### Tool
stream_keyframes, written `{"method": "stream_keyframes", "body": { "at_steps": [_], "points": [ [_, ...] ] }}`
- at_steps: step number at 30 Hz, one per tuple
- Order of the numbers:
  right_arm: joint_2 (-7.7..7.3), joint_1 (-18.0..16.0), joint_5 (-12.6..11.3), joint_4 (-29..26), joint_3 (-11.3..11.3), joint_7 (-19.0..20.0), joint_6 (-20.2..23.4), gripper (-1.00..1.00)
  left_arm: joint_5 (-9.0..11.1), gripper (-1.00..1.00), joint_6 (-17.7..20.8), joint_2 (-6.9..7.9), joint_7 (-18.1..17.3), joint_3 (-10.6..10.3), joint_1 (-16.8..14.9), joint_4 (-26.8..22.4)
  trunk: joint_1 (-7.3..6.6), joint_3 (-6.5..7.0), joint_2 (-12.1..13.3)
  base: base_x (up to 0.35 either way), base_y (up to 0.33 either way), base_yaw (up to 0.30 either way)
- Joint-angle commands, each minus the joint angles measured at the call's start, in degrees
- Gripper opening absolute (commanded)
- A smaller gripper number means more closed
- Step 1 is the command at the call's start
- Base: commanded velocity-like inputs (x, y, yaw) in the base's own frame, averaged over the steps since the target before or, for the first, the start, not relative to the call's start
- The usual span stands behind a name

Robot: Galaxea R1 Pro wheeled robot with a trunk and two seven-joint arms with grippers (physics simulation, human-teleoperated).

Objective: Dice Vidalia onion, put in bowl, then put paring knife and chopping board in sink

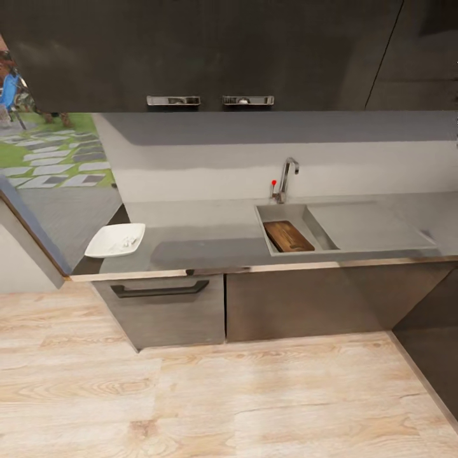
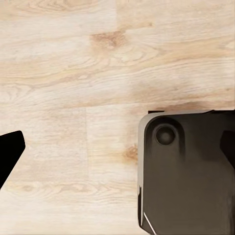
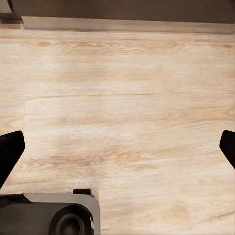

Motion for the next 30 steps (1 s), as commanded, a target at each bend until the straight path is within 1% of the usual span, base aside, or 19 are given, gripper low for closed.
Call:
{"method": "stream_keyframes", "body": {
  "at_steps": [1, 15, 18, 30],
  "points": [
    [0.05, 0.0, 0.5, -0.1, -0.3, 0.1, -0.1, 1.0, 0.6, 1.0, -0.1, 0.1, 0.4, -0.5, 0.0, -0.1, 0.04, 0.01, -0.1, 0.0, 0.0, 0.0],
    [0.05, 0.0, 0.5, -0.1, -0.3, 0.0, -0.5, 1.0, 0.6, 1.0, -0.1, 0.1, 0.4, -0.5, 0.0, 0.0, 0.04, 1.29, -0.1, 0.0, 0.0, 0.007],
    [0.05, 0.0, 0.5, 0.6, -0.3, 0.0, -1.8, 1.0, 0.6, 1.0, -0.1, 0.1, 0.4, -0.5, 0.0, 0.1, 0.04, 1.54, -0.1, 0.0, 0.0, 0.154],
    [0.05, 0.0, 0.5, 1.4, -0.3, 0.0, -2.9, 1.0, 0.6, 1.0, -0.1, 0.1, 0.4, -0.5, 0.0, 0.1, 0.04, 2.41, -0.1, 0.0, 0.0, 0.21]
  ]
}}
